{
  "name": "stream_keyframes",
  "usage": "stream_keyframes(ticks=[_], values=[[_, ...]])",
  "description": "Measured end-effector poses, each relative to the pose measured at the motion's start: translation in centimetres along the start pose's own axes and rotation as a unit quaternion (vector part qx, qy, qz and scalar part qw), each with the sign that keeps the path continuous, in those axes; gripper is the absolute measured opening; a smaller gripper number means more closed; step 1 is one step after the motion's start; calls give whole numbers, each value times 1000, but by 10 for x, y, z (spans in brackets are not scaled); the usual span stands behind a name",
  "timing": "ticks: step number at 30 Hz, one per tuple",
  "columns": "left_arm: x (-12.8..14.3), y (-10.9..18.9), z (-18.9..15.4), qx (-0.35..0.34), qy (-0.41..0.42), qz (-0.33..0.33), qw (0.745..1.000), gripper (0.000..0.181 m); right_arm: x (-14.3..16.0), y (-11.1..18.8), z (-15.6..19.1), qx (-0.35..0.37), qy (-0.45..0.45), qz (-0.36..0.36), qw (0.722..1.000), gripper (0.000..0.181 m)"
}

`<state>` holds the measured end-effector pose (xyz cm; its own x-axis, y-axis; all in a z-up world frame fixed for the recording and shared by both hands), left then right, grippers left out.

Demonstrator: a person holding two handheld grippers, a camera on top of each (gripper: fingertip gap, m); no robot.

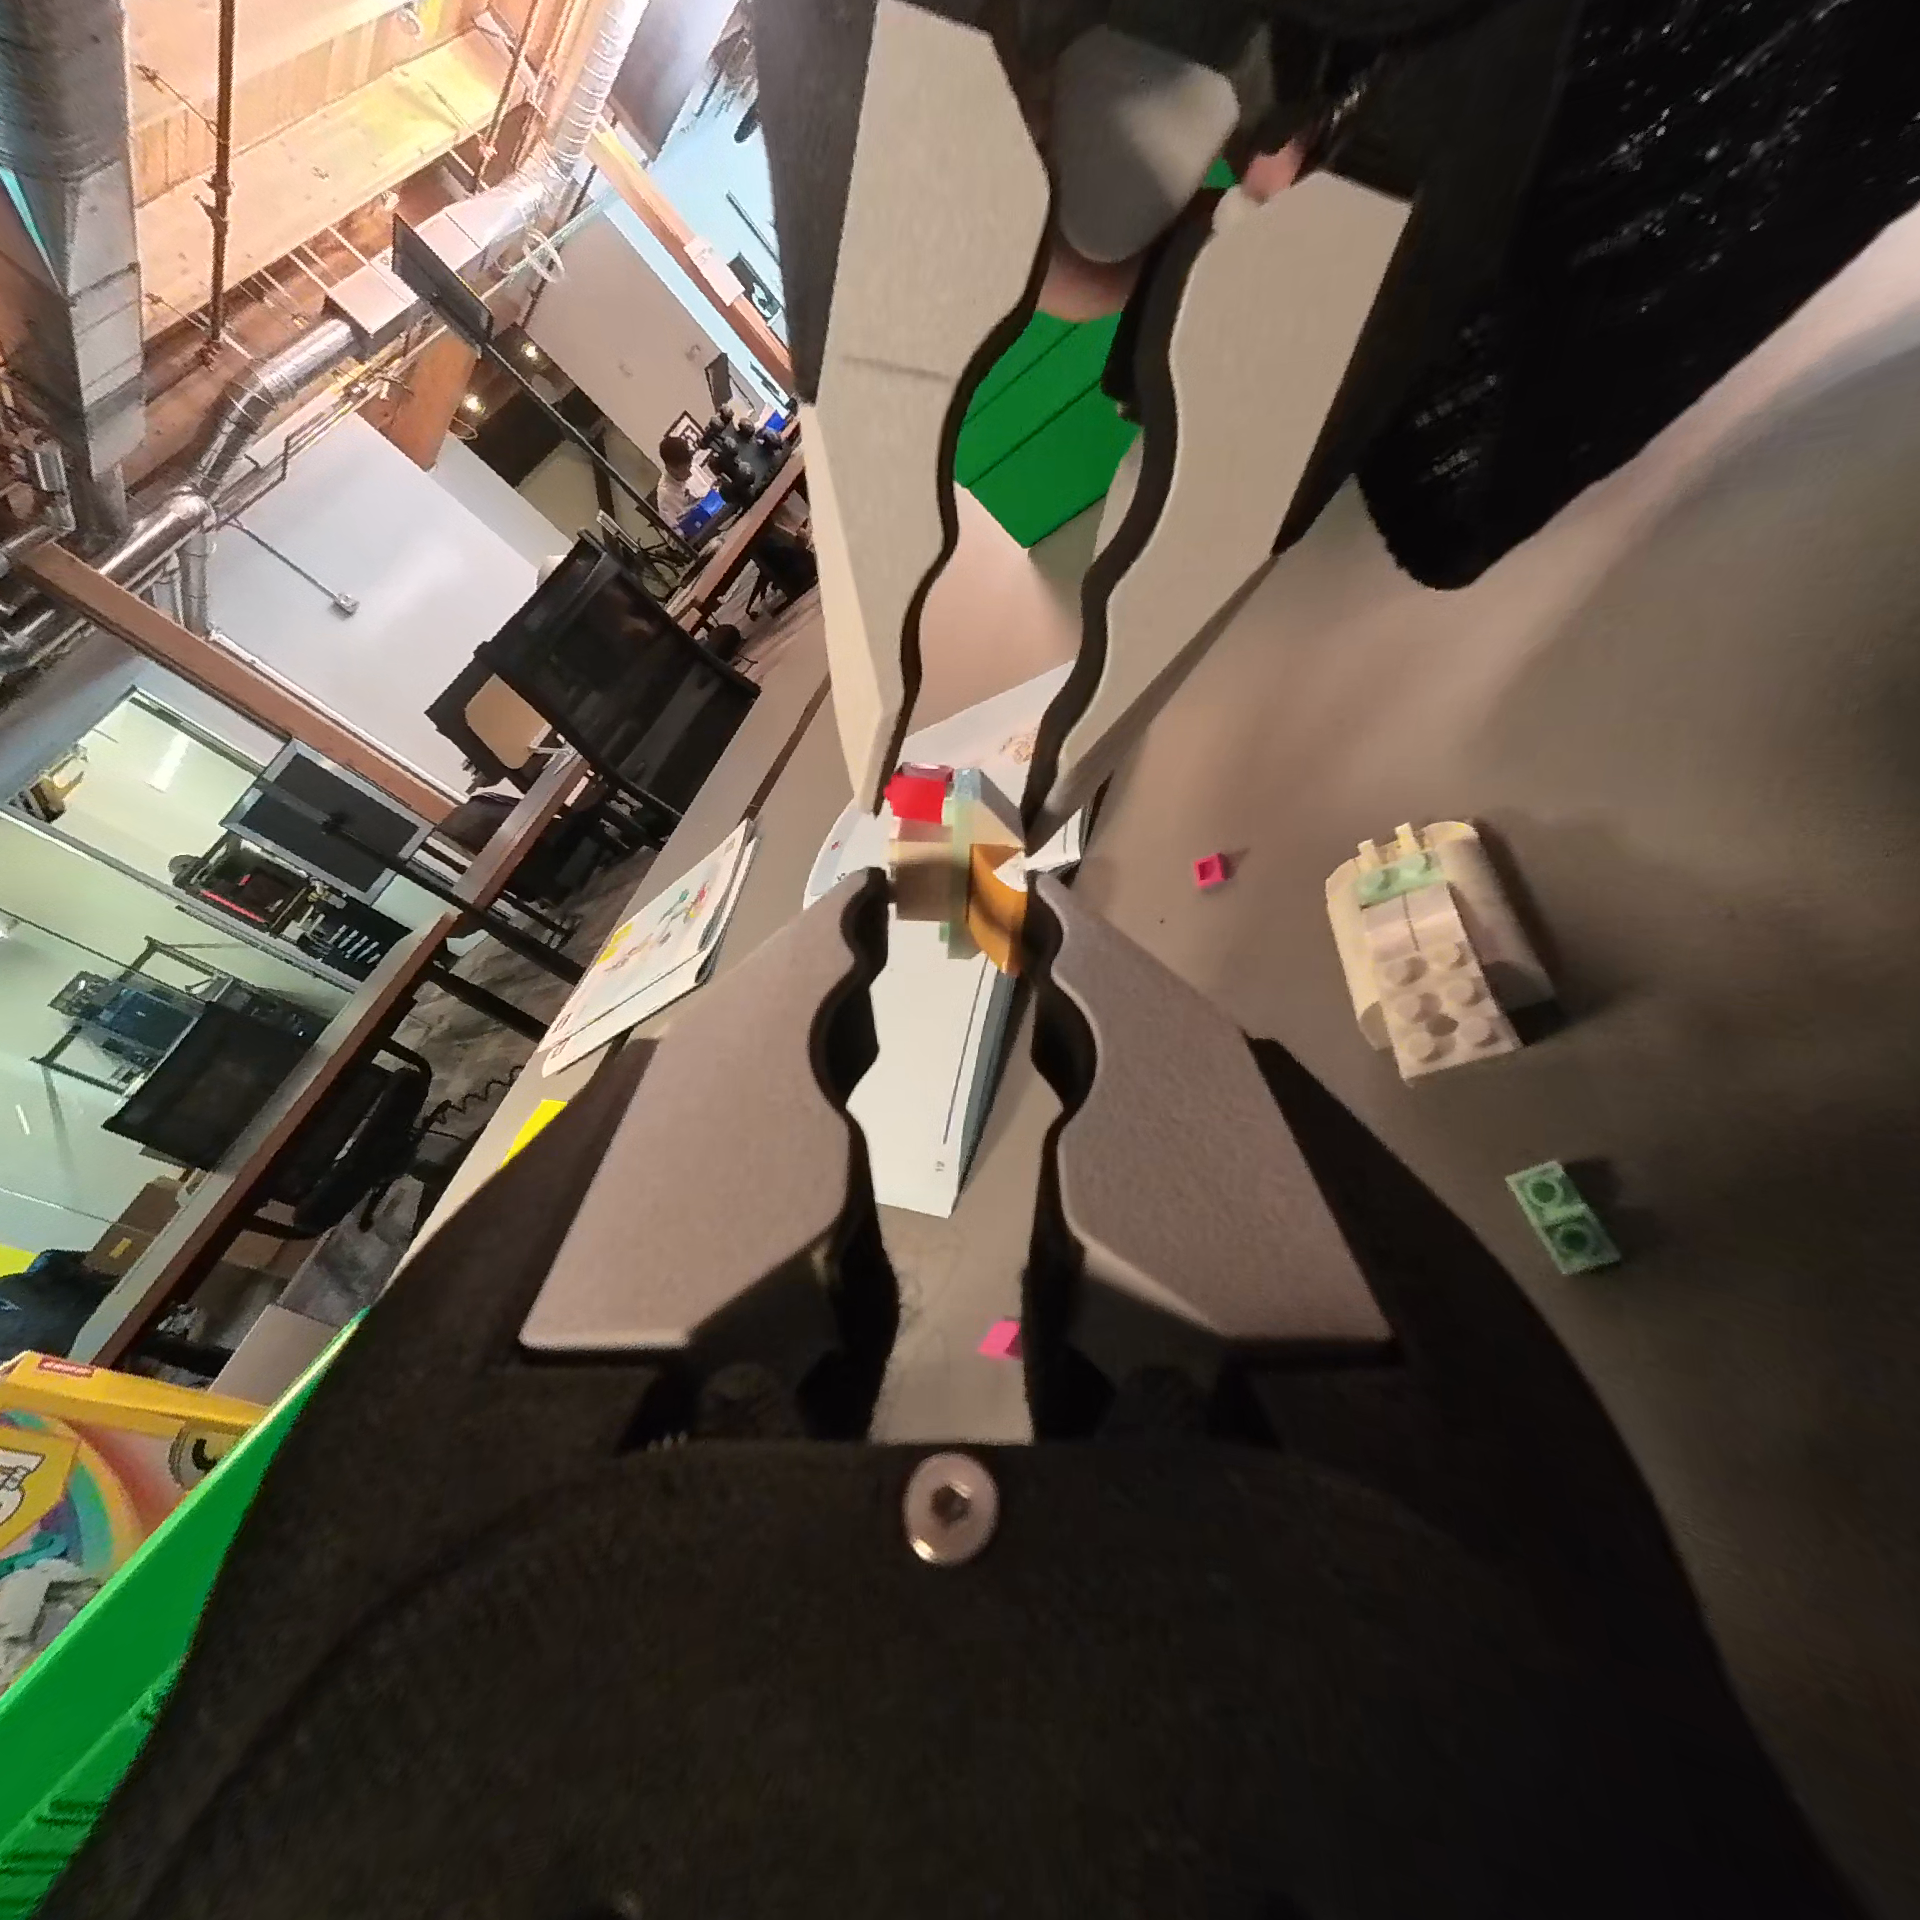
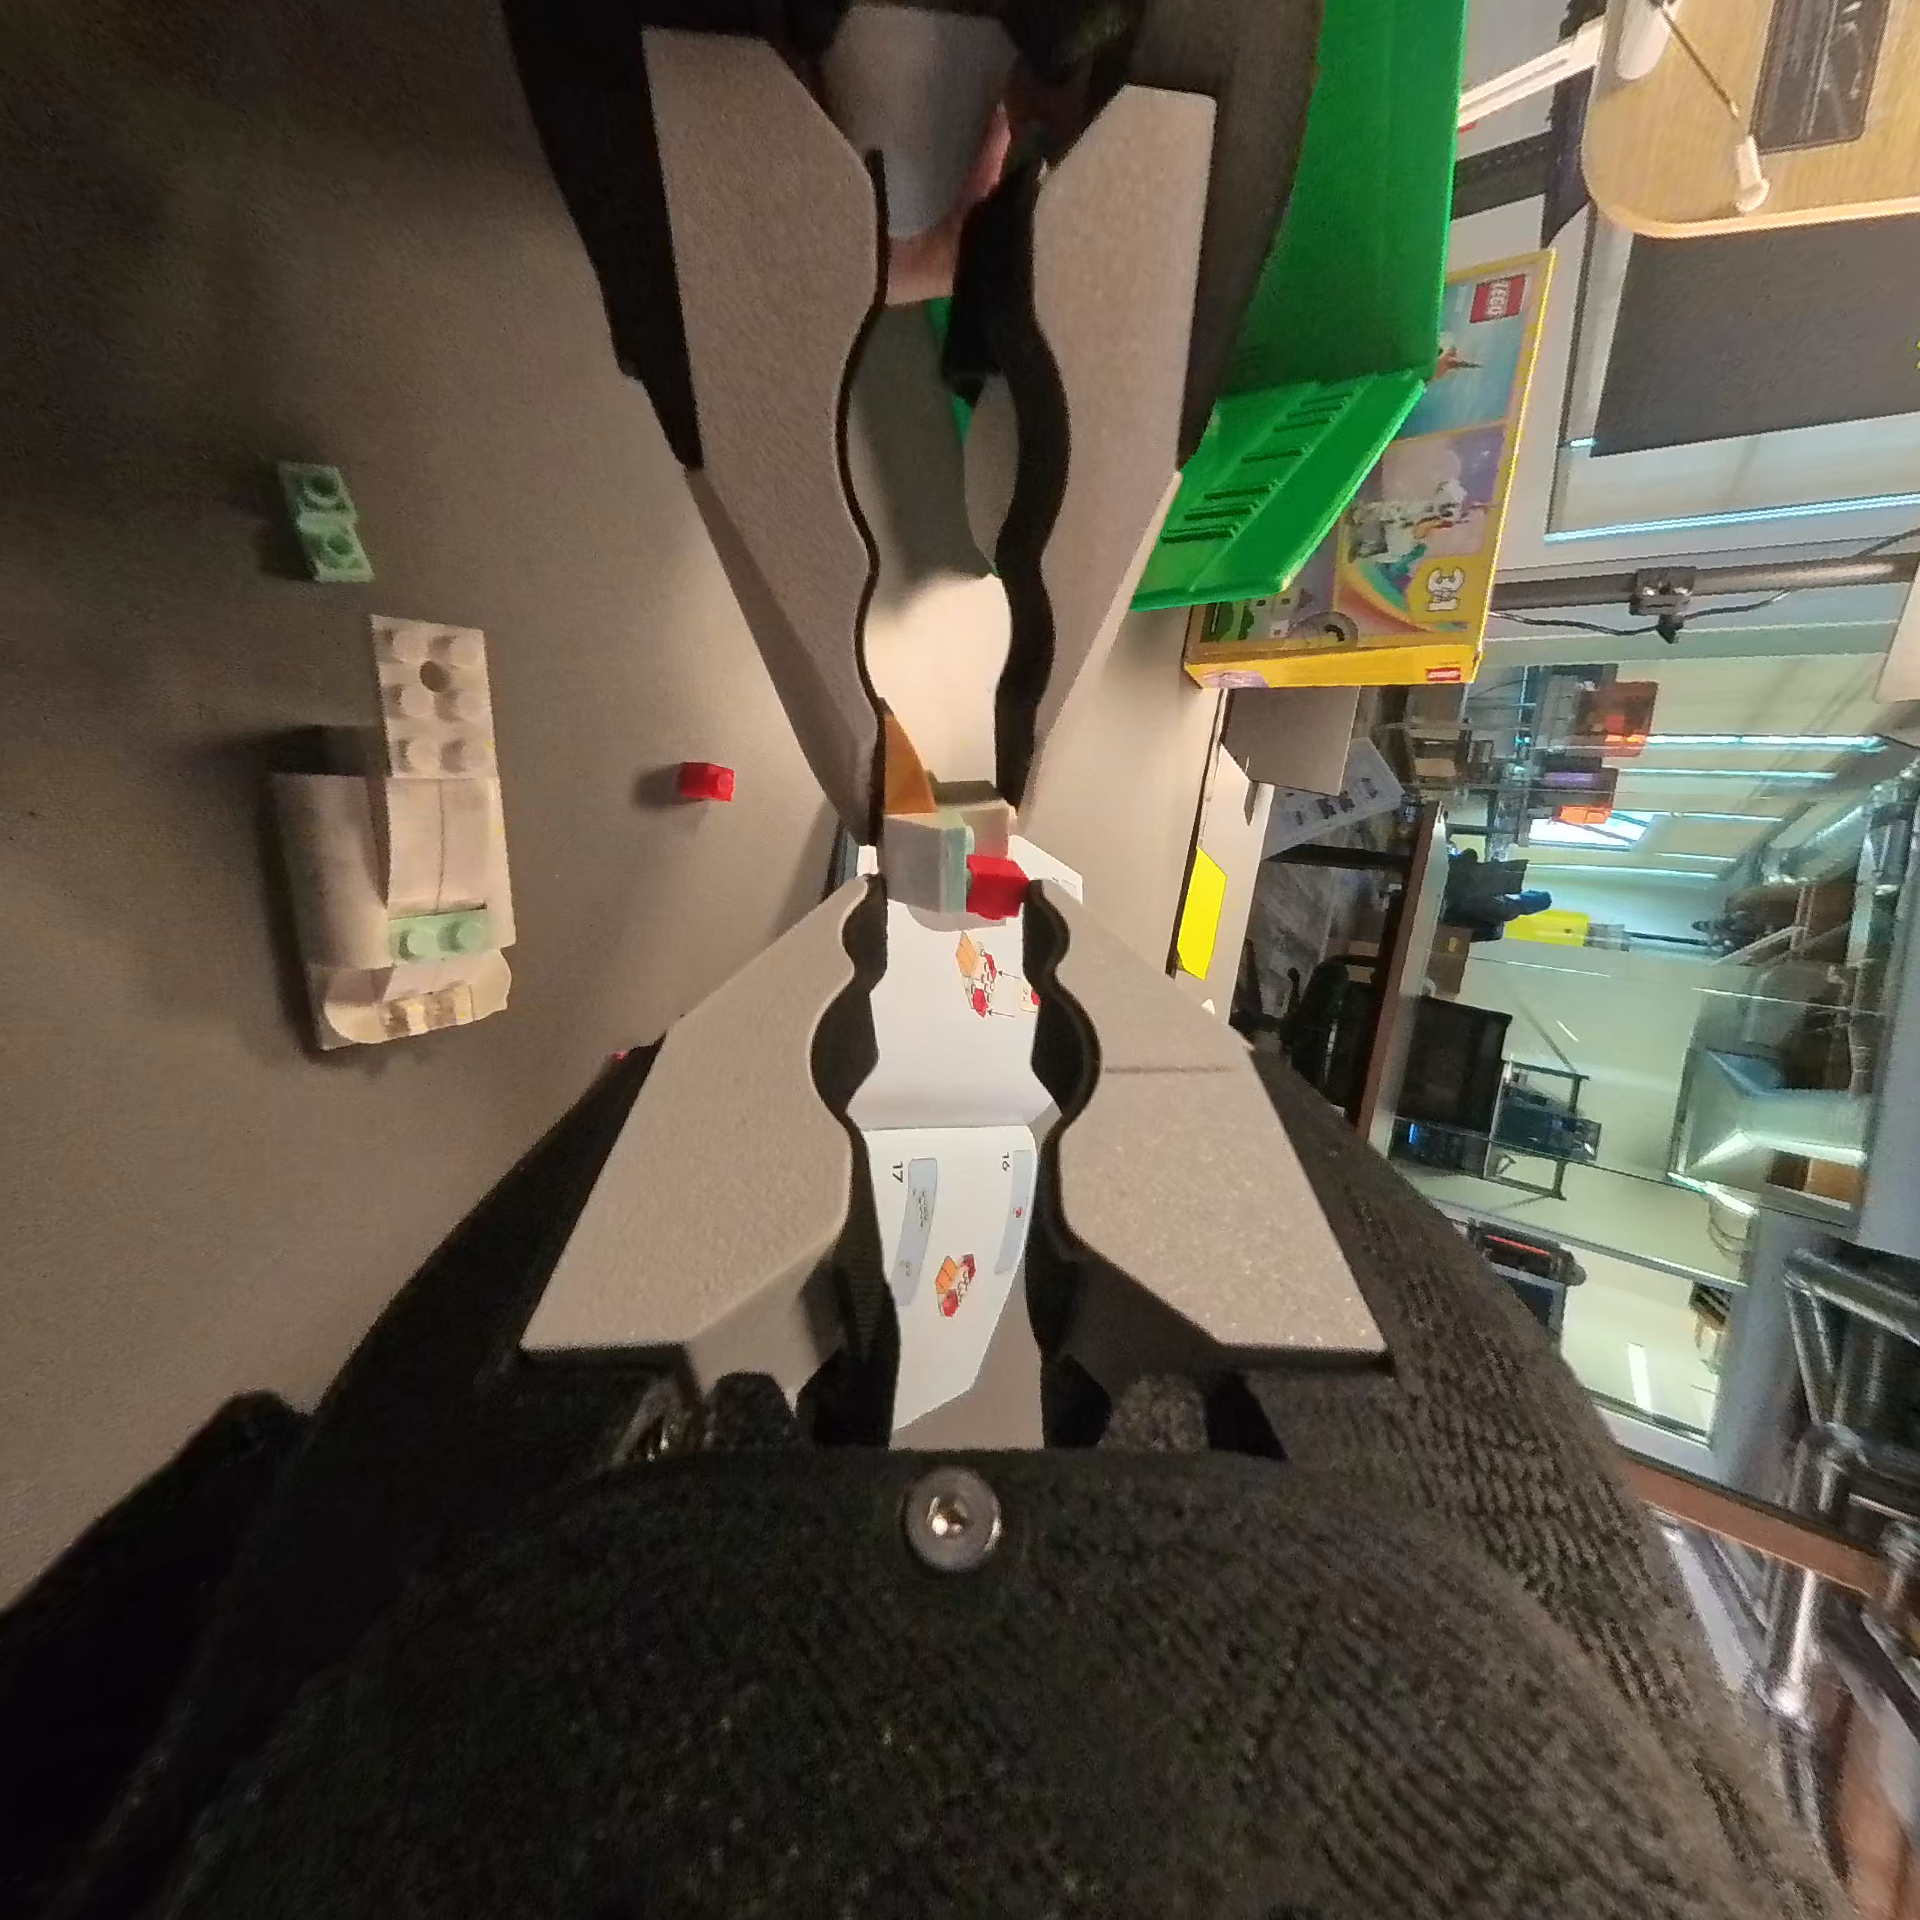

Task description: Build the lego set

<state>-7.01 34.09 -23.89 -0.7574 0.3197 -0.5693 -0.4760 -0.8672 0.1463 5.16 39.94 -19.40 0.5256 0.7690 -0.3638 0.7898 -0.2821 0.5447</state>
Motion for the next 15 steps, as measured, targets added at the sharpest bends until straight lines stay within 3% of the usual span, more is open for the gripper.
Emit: stream_keyframes(ticks=[9,15], values=[[0,-1,-1,7,-2,8,1000,24,-2,-1,6,18,77,15,997,24],[0,0,1,2,-3,8,1000,24,-1,-1,5,23,48,13,998,23]])
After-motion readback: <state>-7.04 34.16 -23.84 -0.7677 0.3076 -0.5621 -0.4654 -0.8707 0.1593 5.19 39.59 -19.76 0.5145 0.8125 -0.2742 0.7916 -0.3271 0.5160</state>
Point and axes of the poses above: each gripper's, where its closed fingertips meet, y back along the fingers, x out of its underside, z = x × y across the jaws, the point moved 10 cm from there along y, back along the fingers, and after that the axes turned 14 degrees about -y, right-handed, at the moved point
